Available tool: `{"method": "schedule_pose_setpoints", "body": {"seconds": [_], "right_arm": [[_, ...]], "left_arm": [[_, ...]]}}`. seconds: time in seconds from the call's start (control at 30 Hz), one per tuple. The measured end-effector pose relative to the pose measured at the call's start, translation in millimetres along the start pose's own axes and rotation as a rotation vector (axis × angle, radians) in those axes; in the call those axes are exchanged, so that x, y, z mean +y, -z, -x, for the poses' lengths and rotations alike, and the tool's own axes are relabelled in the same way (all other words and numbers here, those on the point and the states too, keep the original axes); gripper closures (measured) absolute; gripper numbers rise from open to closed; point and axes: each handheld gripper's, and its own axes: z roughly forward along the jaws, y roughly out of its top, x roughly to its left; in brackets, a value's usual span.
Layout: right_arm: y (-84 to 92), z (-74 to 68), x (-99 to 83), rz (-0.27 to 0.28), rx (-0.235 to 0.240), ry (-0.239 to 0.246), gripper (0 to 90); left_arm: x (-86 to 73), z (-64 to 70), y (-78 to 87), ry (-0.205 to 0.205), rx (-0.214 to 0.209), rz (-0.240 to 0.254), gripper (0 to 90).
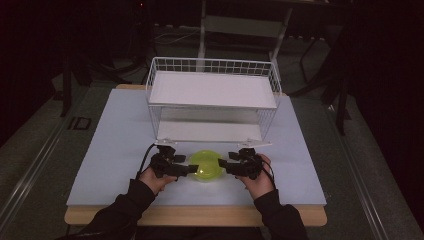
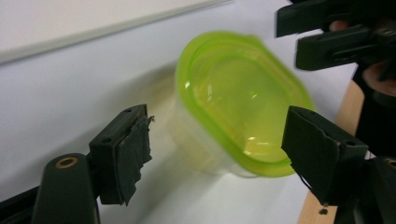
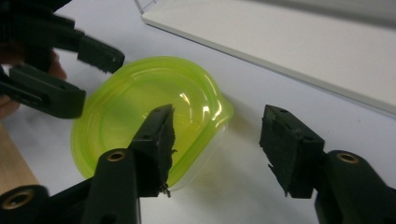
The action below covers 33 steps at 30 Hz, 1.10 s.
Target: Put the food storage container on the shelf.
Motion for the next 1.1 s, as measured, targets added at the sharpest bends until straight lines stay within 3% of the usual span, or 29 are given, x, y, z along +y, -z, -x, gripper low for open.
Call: {"method": "schedule_pose_setpoints", "body": {"seconds": [0.2, 0.33, 0.47, 0.6, 0.8, 0.93, 1.1], "right_arm": [[-1.0, 5.1, -0.6, -0.041, 0.036, -0.129, 53.2], [-2.8, 8.3, -0.8, -0.069, 0.078, -0.217, 59.0], [-4.2, 8.9, -0.5, -0.094, 0.085, -0.251, 63.7], [-6.1, 8.8, -0.8, -0.111, 0.101, -0.266, 71.2], [-4.7, 6.0, -1.5, -0.111, 0.121, -0.291, 76.7], [2.1, -3.1, 3.8, -0.086, 0.115, -0.249, 80.1], [5.3, -8.8, 8.9, -0.084, 0.100, -0.194, 80.3]], "left_arm": [[-3.1, -7.2, -1.9, 0.077, -0.056, -0.014, 41.0], [-4.7, -9.2, -2.4, 0.100, -0.076, -0.017, 51.3], [-5.0, -9.5, -3.1, 0.122, -0.109, -0.012, 58.6], [-4.5, -8.0, -3.2, 0.138, -0.138, -0.012, 66.3], [-3.9, -2.3, 0.0, 0.178, -0.113, -0.029, 74.1], [-4.3, -0.4, 2.2, 0.190, -0.073, -0.033, 79.5], [0.0, 3.4, 8.4, 0.187, -0.059, -0.022, 80.7]]}}
